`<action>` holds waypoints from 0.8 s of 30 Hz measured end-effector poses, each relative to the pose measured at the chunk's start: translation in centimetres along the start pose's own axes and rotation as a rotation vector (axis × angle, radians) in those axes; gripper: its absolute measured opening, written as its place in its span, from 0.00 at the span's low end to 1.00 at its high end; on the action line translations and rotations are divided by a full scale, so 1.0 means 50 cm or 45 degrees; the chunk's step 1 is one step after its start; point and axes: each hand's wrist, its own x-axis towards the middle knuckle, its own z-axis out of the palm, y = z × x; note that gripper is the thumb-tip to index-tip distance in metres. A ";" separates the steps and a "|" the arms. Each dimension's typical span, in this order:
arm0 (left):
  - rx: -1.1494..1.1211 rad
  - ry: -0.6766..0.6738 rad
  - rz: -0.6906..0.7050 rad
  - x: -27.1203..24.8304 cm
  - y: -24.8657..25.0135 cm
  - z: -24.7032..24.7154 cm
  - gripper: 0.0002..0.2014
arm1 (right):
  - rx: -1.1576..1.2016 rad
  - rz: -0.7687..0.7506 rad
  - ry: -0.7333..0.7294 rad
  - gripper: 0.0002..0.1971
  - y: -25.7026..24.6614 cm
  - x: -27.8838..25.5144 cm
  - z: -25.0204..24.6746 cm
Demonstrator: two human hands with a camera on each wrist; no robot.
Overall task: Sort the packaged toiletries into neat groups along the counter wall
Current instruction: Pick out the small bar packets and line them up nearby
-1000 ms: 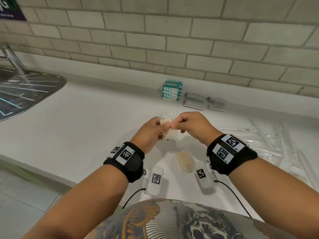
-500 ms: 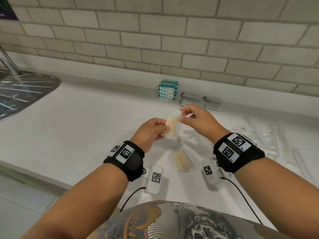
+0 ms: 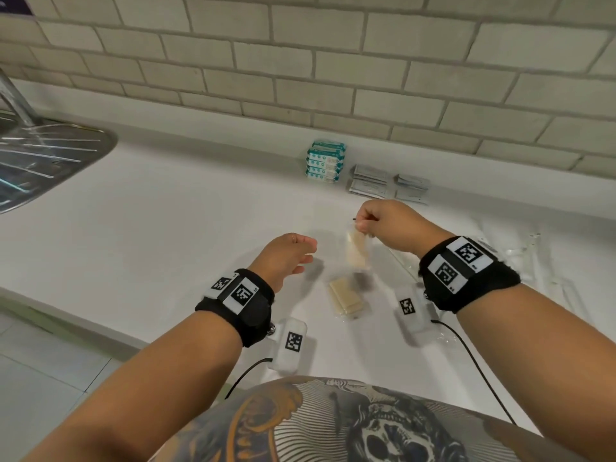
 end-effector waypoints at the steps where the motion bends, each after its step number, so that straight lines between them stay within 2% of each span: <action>1: 0.012 0.015 -0.020 -0.002 -0.005 0.001 0.04 | -0.009 -0.010 -0.007 0.07 -0.002 0.000 0.002; 5: 0.106 -0.002 -0.128 -0.011 -0.025 0.012 0.04 | -0.087 -0.011 -0.181 0.05 -0.005 -0.004 0.026; 9: 0.246 -0.140 -0.325 -0.024 -0.043 0.040 0.13 | -0.261 -0.008 -0.377 0.04 0.006 -0.017 0.089; 12: 0.277 -0.165 -0.383 -0.034 -0.053 0.066 0.13 | -0.180 0.210 -0.258 0.20 0.021 -0.029 0.114; 13: 0.268 -0.151 -0.382 -0.036 -0.055 0.072 0.13 | -0.163 0.303 -0.234 0.22 0.026 -0.034 0.116; 15: 0.225 -0.121 -0.380 -0.037 -0.059 0.082 0.13 | -0.090 0.496 -0.286 0.19 0.040 -0.046 0.121; 18: 0.144 -0.099 -0.391 -0.037 -0.060 0.094 0.13 | 0.324 0.763 -0.414 0.12 0.045 -0.069 0.134; 20: 0.113 -0.083 -0.399 -0.037 -0.059 0.103 0.13 | 0.427 0.823 -0.439 0.08 0.045 -0.073 0.143; 24: 0.005 -0.092 -0.416 -0.040 -0.056 0.124 0.07 | 0.469 0.836 -0.403 0.15 0.039 -0.073 0.152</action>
